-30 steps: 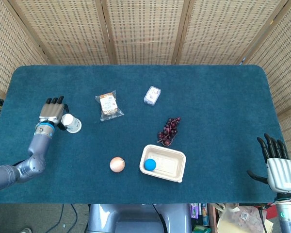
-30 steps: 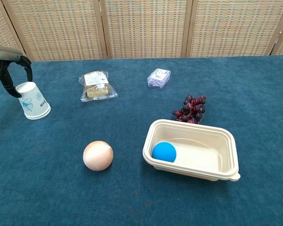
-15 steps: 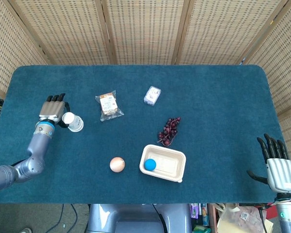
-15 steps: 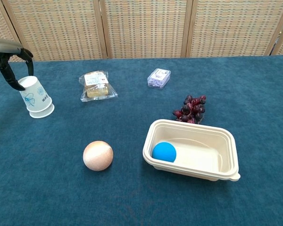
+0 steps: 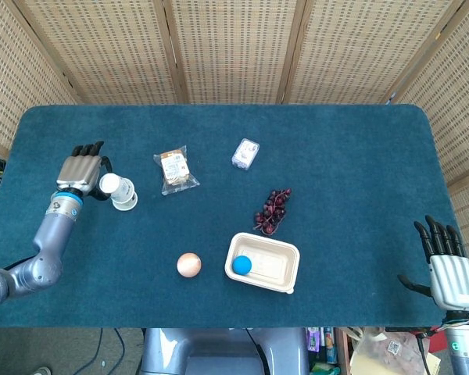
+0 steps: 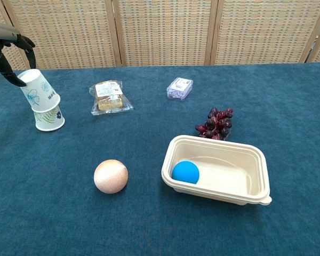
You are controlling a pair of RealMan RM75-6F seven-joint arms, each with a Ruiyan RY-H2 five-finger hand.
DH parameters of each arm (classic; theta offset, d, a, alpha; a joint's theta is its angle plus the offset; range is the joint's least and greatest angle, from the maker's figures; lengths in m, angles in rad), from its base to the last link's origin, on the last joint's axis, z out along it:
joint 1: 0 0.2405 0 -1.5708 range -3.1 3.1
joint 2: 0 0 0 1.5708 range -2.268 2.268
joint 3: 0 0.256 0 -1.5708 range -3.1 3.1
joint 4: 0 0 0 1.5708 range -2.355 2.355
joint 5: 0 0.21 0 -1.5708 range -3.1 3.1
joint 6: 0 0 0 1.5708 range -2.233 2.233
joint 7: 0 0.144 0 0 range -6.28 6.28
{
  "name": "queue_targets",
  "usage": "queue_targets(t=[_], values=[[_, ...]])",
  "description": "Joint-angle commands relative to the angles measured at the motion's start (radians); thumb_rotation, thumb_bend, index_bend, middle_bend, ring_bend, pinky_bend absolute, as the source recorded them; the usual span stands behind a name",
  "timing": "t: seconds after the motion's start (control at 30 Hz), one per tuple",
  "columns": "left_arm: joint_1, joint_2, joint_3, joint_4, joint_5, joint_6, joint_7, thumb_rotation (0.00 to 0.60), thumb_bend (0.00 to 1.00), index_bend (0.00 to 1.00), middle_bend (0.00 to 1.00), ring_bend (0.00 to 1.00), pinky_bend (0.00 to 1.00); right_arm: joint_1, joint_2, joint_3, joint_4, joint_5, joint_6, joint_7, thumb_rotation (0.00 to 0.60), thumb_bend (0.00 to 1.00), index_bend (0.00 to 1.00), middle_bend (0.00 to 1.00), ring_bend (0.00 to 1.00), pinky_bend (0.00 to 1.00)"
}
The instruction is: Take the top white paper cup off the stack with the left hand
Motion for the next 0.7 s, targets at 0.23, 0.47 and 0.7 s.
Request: queue_targets(t=[0.23, 0.47, 0.7], values=[[0.006, 0.111, -0.026, -0.103, 0.007, 0.017, -0.022, 0.600, 0.27, 0.46, 0.00, 0.00, 0.00, -0.001, 0.002, -0.002, -0.005, -0.005, 0.004, -0.002, 0.600, 0.03, 0.00, 0.00, 0.00, 0.00], [0.016, 0.258, -0.027, -0.166, -0.011, -0.049, -0.049, 0.600, 0.27, 0.46, 0.00, 0.00, 0.00, -0.003, 0.001, -0.003, -0.008, -0.009, 0.009, -0.009, 0.600, 0.04, 0.00, 0.00, 0.00, 0.00], [0.020, 0.312, 0.004, -0.152, -0.014, -0.119, -0.060, 0.600, 0.27, 0.46, 0.00, 0.00, 0.00, -0.002, 0.001, -0.004, -0.010, -0.011, 0.008, -0.014, 0.600, 0.04, 0.00, 0.00, 0.00, 0.00]])
